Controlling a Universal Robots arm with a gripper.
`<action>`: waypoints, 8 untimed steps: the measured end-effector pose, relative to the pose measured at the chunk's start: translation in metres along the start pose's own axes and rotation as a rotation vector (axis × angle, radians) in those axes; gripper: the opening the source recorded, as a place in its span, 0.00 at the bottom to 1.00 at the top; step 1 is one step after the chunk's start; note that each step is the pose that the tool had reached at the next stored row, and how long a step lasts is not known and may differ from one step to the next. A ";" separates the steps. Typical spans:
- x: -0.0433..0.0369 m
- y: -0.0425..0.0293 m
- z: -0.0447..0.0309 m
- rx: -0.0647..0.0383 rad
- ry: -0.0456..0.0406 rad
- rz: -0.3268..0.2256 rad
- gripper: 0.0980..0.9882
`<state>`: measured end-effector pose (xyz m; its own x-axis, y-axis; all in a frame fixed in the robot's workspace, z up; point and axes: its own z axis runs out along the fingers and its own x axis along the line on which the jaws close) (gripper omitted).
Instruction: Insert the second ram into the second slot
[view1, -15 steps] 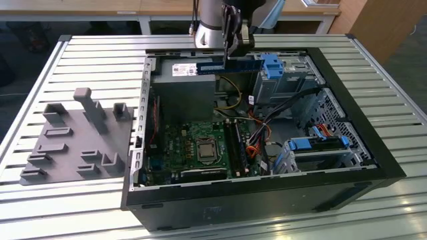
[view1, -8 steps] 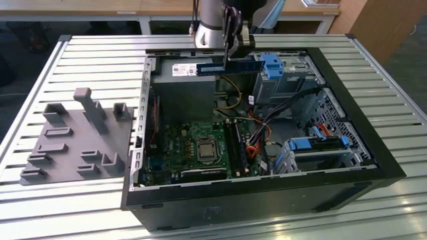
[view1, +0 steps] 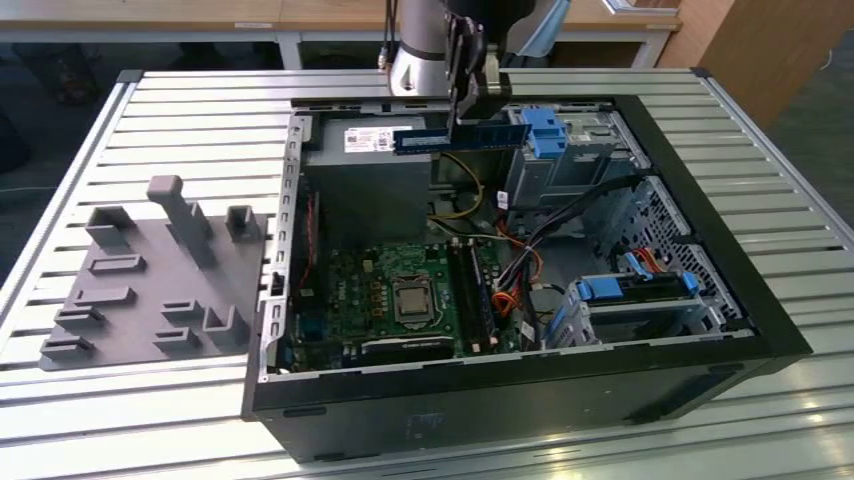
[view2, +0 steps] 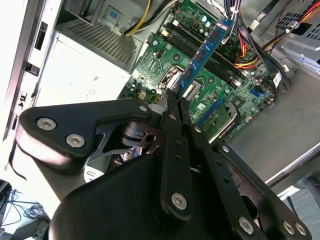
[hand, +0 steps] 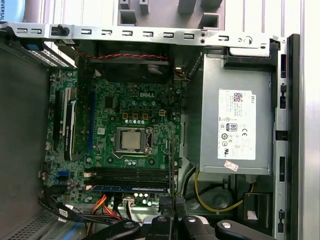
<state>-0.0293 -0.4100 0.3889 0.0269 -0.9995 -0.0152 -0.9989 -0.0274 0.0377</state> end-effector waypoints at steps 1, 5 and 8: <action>0.0008 0.0000 0.0000 0.000 0.0000 0.000 0.04; 0.0046 0.0002 -0.0001 0.000 0.0001 0.000 0.04; 0.0075 0.0002 -0.0001 0.000 0.0000 0.000 0.04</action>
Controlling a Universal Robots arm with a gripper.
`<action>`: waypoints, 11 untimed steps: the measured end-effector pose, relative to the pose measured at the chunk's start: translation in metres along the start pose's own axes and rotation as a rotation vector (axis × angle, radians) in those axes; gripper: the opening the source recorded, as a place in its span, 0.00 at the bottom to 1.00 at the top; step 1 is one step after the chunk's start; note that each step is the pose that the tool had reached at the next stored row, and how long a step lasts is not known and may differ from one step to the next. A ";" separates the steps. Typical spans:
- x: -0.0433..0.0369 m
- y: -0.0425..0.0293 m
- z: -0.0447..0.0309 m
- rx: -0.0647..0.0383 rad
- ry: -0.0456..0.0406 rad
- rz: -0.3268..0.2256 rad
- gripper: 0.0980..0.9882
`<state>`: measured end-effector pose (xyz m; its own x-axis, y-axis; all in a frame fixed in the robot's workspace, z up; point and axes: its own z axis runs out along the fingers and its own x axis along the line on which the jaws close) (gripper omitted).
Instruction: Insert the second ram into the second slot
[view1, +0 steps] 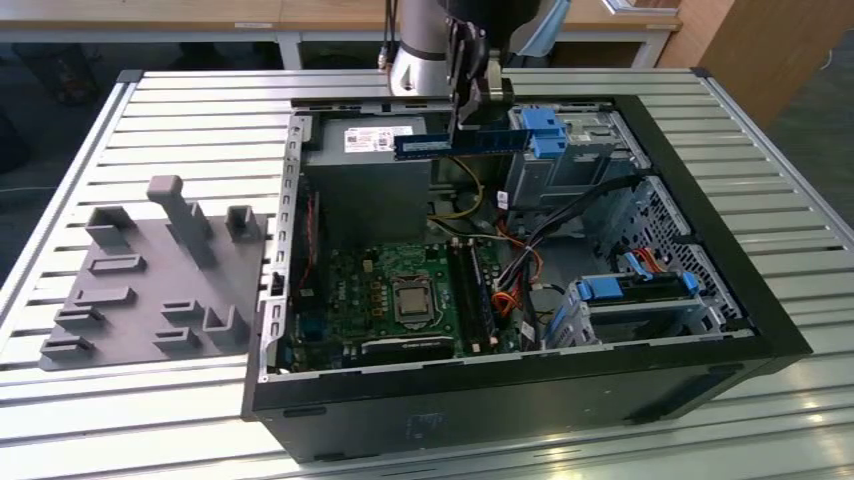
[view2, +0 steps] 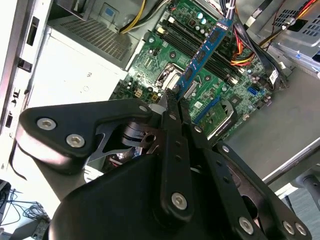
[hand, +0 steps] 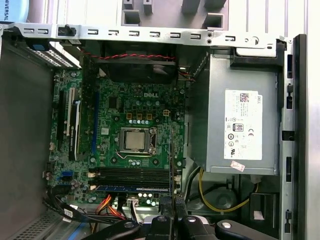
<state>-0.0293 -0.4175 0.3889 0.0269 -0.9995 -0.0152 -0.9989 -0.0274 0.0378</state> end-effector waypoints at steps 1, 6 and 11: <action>0.0011 0.0000 0.0000 0.000 0.0000 0.000 0.04; 0.0047 0.0002 0.0000 0.000 0.0000 0.001 0.04; 0.0050 0.0001 -0.0001 0.000 0.0005 0.015 0.04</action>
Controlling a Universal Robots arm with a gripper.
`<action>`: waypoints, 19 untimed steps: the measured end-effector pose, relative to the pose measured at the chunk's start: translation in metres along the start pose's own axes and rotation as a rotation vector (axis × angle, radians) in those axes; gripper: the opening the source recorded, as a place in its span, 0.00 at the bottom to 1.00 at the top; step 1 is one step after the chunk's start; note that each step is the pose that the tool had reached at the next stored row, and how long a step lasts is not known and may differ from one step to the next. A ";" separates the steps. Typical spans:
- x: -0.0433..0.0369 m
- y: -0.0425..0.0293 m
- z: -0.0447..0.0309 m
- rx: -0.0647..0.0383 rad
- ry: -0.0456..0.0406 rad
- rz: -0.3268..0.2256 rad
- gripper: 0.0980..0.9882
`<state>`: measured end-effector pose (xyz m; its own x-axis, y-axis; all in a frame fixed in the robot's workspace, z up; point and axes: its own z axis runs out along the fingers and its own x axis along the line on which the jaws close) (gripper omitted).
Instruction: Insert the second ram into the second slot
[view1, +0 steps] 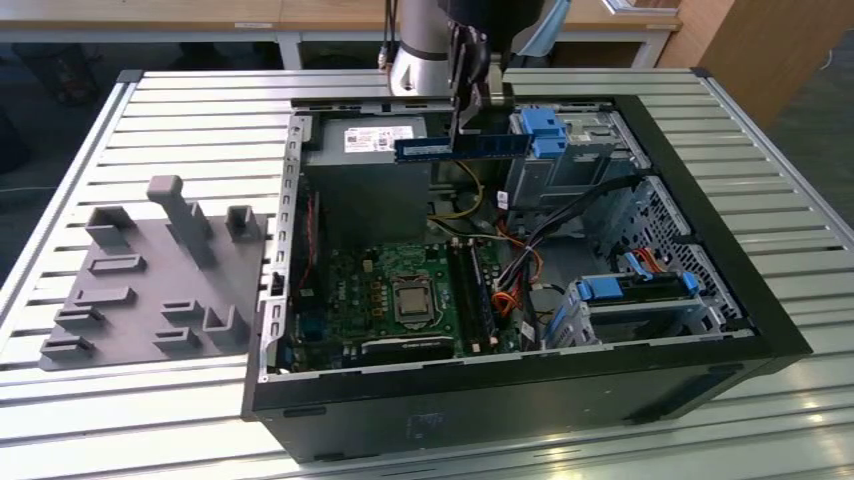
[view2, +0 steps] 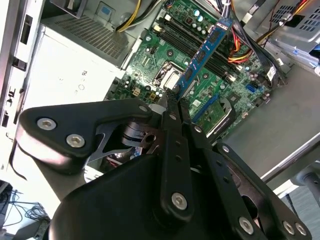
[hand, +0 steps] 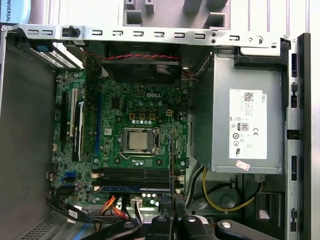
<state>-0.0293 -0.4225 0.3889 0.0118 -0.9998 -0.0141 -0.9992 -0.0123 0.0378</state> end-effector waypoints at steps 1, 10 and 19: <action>0.0000 0.0000 0.0000 0.000 0.0001 0.007 0.04; 0.0000 0.0000 0.0001 0.001 -0.0019 0.075 0.04; 0.0000 0.0000 0.0001 0.002 -0.0039 0.130 0.04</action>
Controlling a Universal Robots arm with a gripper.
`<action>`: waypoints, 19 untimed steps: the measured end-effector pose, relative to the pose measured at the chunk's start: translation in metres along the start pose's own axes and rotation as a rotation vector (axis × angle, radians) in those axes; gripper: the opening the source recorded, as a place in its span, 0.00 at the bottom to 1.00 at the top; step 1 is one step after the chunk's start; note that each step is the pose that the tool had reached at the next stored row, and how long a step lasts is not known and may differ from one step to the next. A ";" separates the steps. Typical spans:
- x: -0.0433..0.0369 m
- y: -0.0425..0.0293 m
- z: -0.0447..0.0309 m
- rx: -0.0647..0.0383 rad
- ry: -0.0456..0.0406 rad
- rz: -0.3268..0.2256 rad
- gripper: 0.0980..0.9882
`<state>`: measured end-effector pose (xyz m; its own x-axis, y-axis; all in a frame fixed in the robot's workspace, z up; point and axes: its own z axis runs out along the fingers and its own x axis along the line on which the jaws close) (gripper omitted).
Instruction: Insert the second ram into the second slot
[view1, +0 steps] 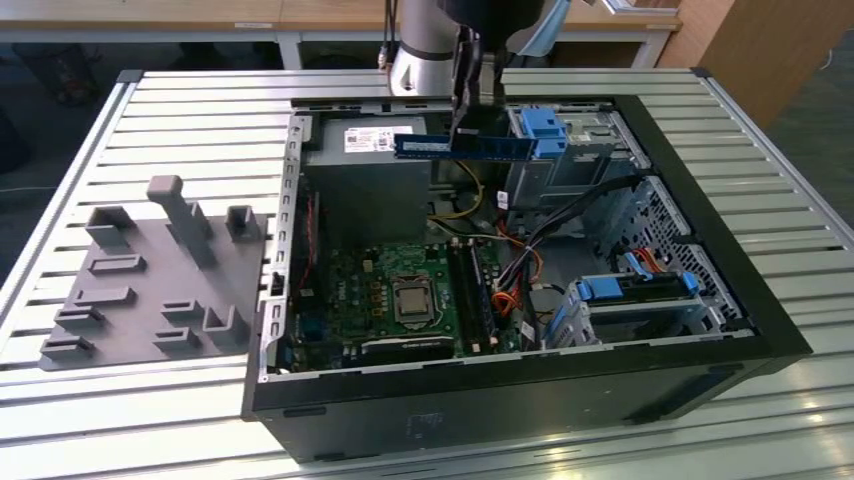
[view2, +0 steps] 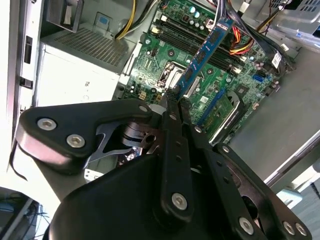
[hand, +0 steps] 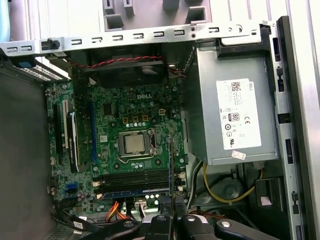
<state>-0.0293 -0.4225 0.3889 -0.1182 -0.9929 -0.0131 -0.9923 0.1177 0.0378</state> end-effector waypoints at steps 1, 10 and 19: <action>0.0000 0.0000 0.0000 0.000 -0.0002 0.005 0.04; 0.0000 0.0000 0.0000 0.001 -0.0020 0.054 0.04; 0.0000 0.0000 0.0001 0.001 -0.0042 0.110 0.04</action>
<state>-0.0293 -0.4225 0.3888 -0.2264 -0.9739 -0.0131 -0.9734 0.2258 0.0378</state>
